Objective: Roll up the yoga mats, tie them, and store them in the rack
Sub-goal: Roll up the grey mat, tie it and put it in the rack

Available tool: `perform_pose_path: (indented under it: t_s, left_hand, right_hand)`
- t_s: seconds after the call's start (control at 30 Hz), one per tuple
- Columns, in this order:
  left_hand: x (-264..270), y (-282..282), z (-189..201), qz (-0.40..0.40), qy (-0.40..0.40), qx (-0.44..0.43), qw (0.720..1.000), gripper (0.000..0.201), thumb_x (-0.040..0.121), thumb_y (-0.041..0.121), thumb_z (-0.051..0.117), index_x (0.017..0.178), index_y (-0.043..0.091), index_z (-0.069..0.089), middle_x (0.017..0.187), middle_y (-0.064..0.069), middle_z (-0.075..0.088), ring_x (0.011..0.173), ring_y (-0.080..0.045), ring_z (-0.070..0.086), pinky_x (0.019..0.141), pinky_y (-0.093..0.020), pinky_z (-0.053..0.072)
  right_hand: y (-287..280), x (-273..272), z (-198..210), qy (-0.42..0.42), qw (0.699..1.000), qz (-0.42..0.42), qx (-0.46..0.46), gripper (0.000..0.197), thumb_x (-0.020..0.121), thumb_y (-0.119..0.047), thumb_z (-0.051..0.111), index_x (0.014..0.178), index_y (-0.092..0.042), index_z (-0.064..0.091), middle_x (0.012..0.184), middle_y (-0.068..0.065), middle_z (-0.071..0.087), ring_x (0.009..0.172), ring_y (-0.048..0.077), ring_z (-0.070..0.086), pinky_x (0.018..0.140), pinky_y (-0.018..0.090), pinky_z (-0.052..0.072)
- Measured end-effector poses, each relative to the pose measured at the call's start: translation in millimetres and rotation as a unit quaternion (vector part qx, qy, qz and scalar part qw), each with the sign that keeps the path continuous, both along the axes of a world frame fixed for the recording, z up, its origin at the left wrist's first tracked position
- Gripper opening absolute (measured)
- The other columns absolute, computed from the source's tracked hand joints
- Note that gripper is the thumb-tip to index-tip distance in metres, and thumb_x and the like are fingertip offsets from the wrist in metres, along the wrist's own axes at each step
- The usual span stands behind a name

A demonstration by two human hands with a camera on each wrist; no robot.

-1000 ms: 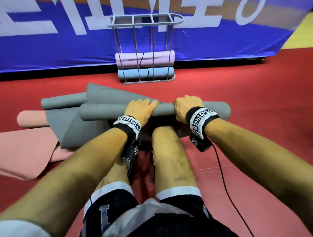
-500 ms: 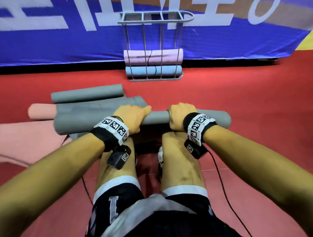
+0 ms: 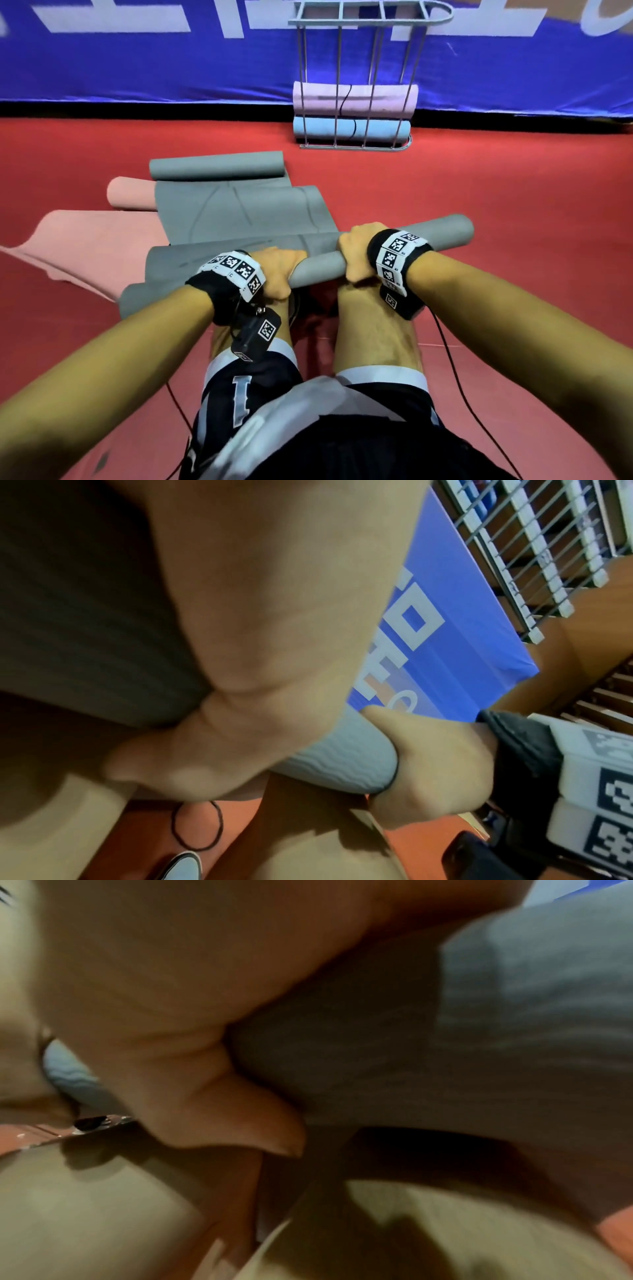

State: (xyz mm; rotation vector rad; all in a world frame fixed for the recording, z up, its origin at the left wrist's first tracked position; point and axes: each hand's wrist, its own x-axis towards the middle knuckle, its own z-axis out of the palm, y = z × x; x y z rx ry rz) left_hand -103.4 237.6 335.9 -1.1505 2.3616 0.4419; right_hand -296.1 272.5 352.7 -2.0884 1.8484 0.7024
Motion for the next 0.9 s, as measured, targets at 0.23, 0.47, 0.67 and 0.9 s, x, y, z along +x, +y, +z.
perform_pose_path:
  t_s: [0.23, 0.47, 0.67, 0.9]
  left_hand:
    - [-9, -5, -8, 0.027, 0.008, 0.040, 0.999, 0.025, 0.067, 0.016, 0.071, 0.087, 0.022, 0.058, 0.086, 0.000, 0.064, 0.079, -0.022, 0.062, 0.065, -0.028, 0.042]
    - [-1, -2, -19, 0.040, 0.046, -0.044, 0.997, 0.043, 0.070, 0.026, 0.077, 0.111, 0.028, 0.064, 0.097, 0.000, 0.067, 0.093, -0.025, 0.067, 0.067, -0.031, 0.046]
    - [6, 26, -35, -0.021, -0.009, -0.218, 0.976, 0.075, 0.074, 0.045, 0.073, 0.134, 0.023, 0.035, 0.122, -0.006, 0.045, 0.113, -0.030, 0.047, 0.083, -0.042, 0.042]
    - [-9, -6, -28, 0.003, -0.007, -0.157, 0.988, 0.059, 0.070, 0.026, 0.074, 0.119, 0.026, 0.040, 0.100, -0.006, 0.064, 0.092, -0.036, 0.066, 0.065, -0.037, 0.041]
  right_hand:
    - [8, -14, -32, -0.021, 0.993, -0.022, -0.115, 0.061, 0.063, -0.065, 0.067, 0.112, -0.030, 0.055, 0.111, -0.002, 0.065, 0.107, 0.028, 0.061, 0.089, 0.044, 0.042]
    - [-3, -12, -30, -0.020, 0.997, -0.027, -0.069, 0.041, 0.066, -0.046, 0.068, 0.099, -0.022, 0.069, 0.095, 0.006, 0.072, 0.080, 0.030, 0.066, 0.068, 0.031, 0.046]
    - [-12, -10, -32, -0.034, 0.997, -0.065, -0.017, 0.041, 0.057, -0.049, 0.071, 0.088, -0.024, 0.062, 0.072, -0.001, 0.058, 0.071, 0.027, 0.062, 0.068, 0.030, 0.053]
    - [-7, -19, -41, -0.066, 0.991, -0.064, -0.101, 0.052, 0.062, -0.052, 0.071, 0.105, -0.026, 0.055, 0.104, 0.002, 0.067, 0.098, 0.030, 0.062, 0.080, 0.038, 0.046]
